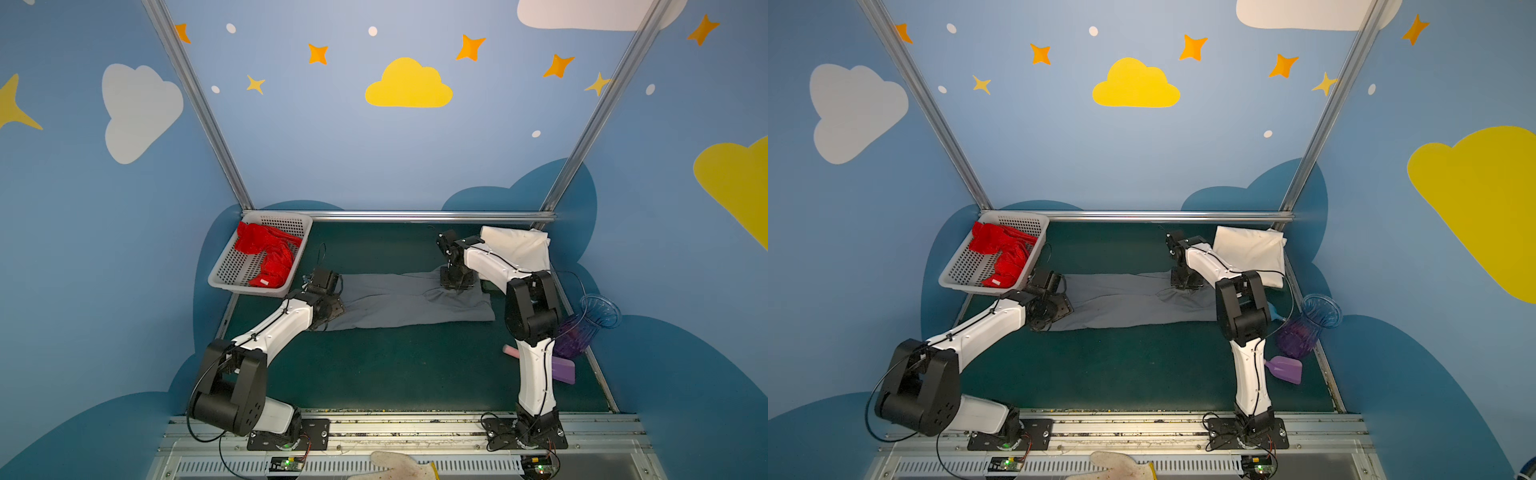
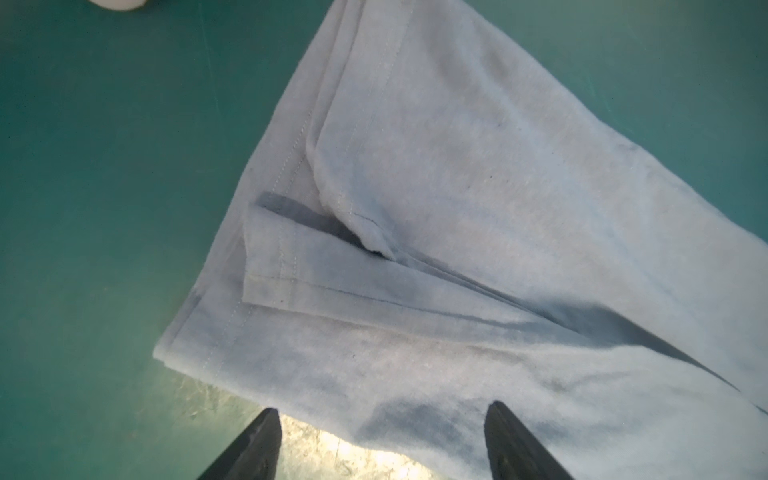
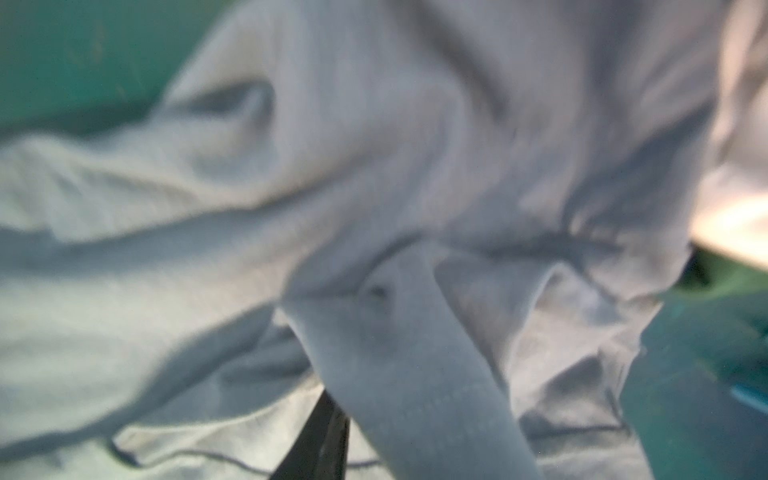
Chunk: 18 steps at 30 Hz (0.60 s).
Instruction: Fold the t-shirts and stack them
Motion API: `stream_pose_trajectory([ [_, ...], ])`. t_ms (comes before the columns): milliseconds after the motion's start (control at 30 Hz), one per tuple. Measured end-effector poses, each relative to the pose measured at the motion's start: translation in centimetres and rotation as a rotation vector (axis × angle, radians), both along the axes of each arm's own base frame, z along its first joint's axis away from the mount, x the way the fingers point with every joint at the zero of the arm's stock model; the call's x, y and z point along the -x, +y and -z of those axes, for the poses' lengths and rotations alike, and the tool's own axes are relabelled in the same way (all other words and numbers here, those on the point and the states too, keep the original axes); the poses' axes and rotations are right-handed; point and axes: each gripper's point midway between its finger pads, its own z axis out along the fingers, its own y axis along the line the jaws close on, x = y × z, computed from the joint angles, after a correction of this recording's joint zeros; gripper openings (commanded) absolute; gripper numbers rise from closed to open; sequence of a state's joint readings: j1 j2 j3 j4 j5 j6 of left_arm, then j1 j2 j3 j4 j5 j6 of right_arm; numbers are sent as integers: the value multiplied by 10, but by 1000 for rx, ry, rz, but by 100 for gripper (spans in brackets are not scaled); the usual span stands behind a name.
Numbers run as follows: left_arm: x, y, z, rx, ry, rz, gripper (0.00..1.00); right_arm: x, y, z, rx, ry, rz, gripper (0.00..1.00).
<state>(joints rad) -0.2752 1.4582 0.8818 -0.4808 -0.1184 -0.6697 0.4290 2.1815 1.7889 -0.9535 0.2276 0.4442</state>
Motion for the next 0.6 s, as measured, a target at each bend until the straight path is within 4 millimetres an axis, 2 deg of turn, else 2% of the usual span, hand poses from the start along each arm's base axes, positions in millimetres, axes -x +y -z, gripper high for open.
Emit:
stream_pose_trajectory([
  [167,-8,-1,3,-13,15,-3,76,-21,1,13,49,0,-24,34],
  [267,-9,1,1,-21,14,-6,76,-33,3,15,60,-1,-41,34],
  [400,-9,2,-1,-30,16,-9,76,-56,10,5,50,-40,-64,29],
  [600,-5,4,0,-41,31,-12,76,-88,16,-12,29,-106,-93,39],
])
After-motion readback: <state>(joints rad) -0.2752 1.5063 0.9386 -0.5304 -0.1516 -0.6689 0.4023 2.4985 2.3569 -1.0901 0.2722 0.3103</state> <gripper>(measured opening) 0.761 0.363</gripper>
